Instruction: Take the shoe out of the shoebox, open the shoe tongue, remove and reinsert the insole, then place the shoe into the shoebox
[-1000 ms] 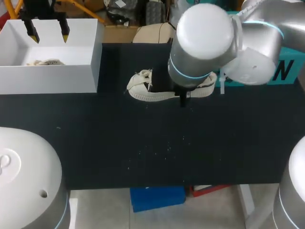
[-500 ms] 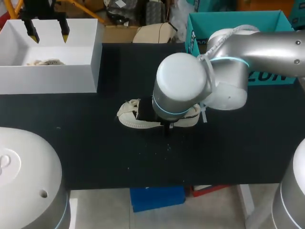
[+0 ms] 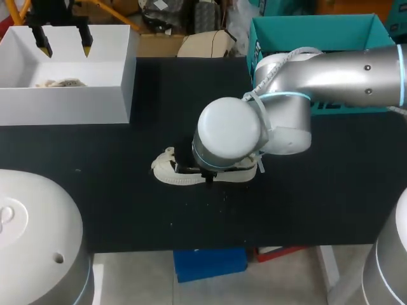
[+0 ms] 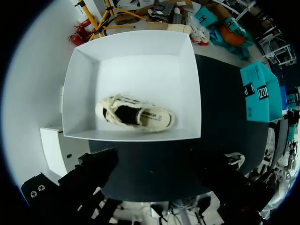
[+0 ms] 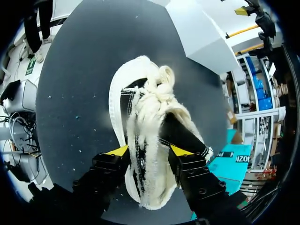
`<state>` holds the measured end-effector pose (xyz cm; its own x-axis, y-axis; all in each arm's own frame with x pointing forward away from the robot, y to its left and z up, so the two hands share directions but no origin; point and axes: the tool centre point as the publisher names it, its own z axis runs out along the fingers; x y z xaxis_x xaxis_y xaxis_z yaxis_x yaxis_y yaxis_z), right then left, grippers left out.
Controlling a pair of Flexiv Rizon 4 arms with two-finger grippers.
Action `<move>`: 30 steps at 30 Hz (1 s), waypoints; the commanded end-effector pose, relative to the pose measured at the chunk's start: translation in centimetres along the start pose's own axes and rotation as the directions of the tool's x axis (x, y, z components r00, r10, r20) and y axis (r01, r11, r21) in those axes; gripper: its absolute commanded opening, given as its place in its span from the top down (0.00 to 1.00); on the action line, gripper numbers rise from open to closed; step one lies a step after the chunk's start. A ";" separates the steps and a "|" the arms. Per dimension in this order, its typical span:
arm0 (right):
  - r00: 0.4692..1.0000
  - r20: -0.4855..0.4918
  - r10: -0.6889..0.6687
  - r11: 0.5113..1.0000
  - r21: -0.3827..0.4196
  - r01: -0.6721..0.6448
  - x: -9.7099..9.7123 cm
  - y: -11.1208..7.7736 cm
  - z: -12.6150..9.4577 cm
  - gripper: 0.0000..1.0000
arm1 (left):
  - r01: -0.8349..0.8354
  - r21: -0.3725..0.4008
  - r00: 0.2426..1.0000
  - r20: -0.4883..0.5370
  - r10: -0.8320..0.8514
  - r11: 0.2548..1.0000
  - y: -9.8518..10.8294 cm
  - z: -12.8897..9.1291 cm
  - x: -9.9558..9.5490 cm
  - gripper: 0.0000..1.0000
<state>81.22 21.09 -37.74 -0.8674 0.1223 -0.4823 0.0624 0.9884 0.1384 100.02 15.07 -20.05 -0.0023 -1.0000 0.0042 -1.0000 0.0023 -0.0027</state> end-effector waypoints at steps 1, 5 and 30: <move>1.000 -0.004 0.014 0.999 -0.039 -0.014 -2.3 -1.7 -4.9 0.00 | 0.000 -0.001 1.000 0.001 0.000 1.000 0.0 0.0 0.0 0.00; 0.999 -0.024 0.038 0.996 -0.085 -0.040 -3.7 -2.0 -7.4 0.00 | 0.000 -0.001 1.000 0.001 0.000 1.000 0.0 0.0 0.0 0.00; 0.956 -0.291 -0.044 0.601 -0.772 -0.207 -6.5 -6.2 -11.7 0.00 | 0.000 -0.001 1.000 0.001 0.000 1.000 0.0 0.0 0.0 0.00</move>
<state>80.72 14.61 -24.89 -0.9659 0.0814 -0.2456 -0.0655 0.8414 0.5365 100.02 15.07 -20.05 -0.0022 -1.0000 0.0041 -1.0000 0.0022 -0.0026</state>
